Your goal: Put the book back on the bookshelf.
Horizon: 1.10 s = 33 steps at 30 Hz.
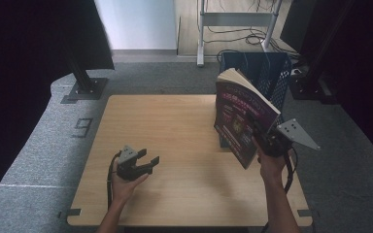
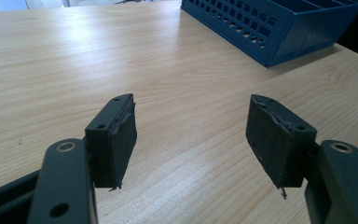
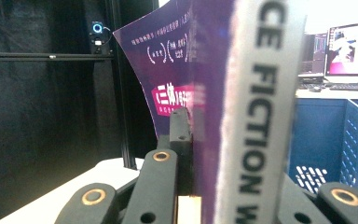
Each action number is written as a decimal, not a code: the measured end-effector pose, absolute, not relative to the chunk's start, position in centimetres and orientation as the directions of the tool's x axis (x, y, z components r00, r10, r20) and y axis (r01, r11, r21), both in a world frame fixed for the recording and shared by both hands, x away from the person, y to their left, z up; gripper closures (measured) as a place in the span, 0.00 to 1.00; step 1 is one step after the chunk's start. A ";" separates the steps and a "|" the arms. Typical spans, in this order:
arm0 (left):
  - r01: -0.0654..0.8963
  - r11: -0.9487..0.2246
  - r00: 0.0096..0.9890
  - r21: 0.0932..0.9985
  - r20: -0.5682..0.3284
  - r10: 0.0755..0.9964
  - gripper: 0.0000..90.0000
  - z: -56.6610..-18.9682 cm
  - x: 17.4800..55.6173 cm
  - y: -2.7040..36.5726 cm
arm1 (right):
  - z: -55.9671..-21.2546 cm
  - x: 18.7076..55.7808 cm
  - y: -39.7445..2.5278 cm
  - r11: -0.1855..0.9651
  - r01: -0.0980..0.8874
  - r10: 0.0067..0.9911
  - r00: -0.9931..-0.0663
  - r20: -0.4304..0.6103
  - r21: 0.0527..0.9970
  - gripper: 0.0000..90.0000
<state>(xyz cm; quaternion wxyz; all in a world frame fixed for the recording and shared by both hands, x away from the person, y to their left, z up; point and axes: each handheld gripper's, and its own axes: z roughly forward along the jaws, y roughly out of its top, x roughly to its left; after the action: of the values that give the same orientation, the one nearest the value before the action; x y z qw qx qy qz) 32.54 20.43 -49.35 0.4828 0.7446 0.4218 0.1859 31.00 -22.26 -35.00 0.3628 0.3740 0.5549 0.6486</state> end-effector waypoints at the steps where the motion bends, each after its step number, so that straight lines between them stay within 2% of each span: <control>1: 0.449 -0.178 0.574 0.876 -0.131 0.808 0.37 -49.4 32.5 20.4 | -35.0 31.1 -22.3 -0.122 -0.054 0.886 -0.456 0.084 0.991 0.91; 33: 0.456 -0.183 0.576 0.871 -0.132 0.807 0.37 -49.5 32.7 20.4 | -33.7 33.3 -23.2 -0.082 -0.052 0.923 -0.382 0.056 0.995 0.91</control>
<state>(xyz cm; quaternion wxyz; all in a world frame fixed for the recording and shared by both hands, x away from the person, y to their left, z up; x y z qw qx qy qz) 32.71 20.42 -49.49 0.4794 0.7471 0.4226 0.1826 33.28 -23.18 -33.70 0.3922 0.3941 0.5526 0.6209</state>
